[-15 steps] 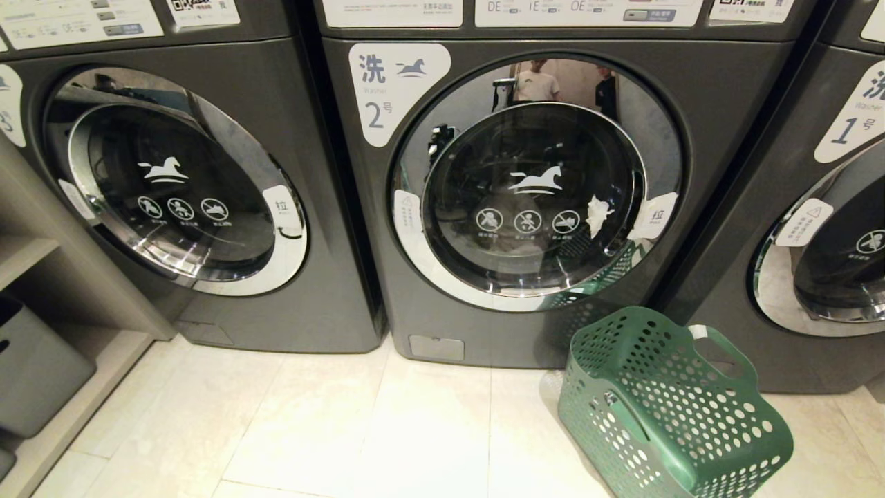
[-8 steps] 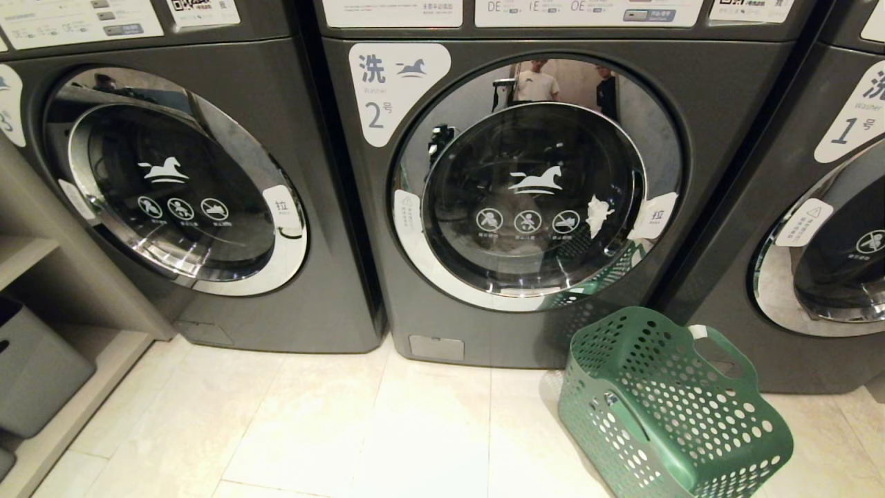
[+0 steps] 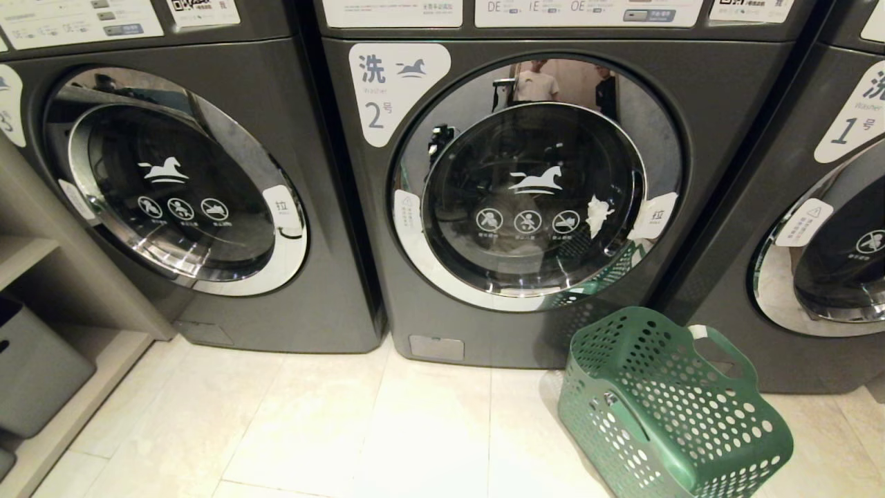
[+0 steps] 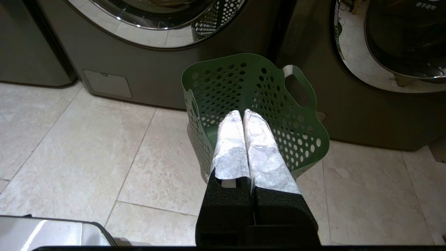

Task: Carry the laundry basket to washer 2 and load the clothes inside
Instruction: Press the washing machine switch

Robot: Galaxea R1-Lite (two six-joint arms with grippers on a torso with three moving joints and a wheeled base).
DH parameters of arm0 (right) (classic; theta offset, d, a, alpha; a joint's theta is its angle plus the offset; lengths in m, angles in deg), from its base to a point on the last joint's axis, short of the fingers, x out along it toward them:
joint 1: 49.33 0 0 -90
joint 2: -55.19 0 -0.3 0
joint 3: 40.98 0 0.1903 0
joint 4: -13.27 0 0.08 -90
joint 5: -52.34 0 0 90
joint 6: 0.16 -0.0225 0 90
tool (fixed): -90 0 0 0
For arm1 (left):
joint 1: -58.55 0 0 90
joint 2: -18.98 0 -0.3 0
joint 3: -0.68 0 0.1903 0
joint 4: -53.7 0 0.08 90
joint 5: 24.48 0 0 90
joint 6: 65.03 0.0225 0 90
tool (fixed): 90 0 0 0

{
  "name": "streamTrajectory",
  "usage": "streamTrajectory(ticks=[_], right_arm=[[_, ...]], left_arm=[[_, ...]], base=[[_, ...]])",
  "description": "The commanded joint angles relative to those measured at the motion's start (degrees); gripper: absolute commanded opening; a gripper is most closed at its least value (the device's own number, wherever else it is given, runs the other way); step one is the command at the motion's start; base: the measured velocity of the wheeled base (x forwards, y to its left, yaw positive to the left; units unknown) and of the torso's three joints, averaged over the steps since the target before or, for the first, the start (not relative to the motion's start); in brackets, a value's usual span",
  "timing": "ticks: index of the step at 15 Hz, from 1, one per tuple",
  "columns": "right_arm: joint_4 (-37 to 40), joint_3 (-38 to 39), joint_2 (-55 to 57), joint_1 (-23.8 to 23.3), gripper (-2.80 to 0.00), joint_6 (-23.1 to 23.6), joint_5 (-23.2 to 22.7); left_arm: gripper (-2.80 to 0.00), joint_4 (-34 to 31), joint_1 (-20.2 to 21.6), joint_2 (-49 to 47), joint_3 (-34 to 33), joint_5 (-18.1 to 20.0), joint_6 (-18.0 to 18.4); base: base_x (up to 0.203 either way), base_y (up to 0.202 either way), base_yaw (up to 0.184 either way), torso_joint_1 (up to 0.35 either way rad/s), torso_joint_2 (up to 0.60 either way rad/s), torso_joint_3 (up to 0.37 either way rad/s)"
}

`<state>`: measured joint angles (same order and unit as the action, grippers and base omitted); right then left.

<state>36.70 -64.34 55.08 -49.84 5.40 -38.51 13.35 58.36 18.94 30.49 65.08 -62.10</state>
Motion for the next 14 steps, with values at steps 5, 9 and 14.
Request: streamTrajectory(ticks=[5, 9, 14], right_arm=[[-0.1, 0.0, 0.1, 0.0, -2.80, 0.2, 0.0], [-0.1, 0.0, 0.1, 0.1, -2.80, 0.2, 0.1], [-0.1, 0.0, 0.1, 0.0, -2.80, 0.3, 0.2]], left_arm=[[-2.80, -0.1, 0.0, 0.1, 0.1, 0.1, 0.6], [-2.80, -0.1, 0.0, 0.1, 0.1, 0.1, 0.6], [-2.80, -0.1, 0.0, 0.1, 0.1, 0.1, 0.7]], base=[[0.042, 0.000, -0.001, -0.001, 0.00, -0.001], [0.197, 0.000, 0.000, 0.004, 0.00, 0.003], [0.195, 0.000, -0.001, 0.003, 0.00, 0.002]])
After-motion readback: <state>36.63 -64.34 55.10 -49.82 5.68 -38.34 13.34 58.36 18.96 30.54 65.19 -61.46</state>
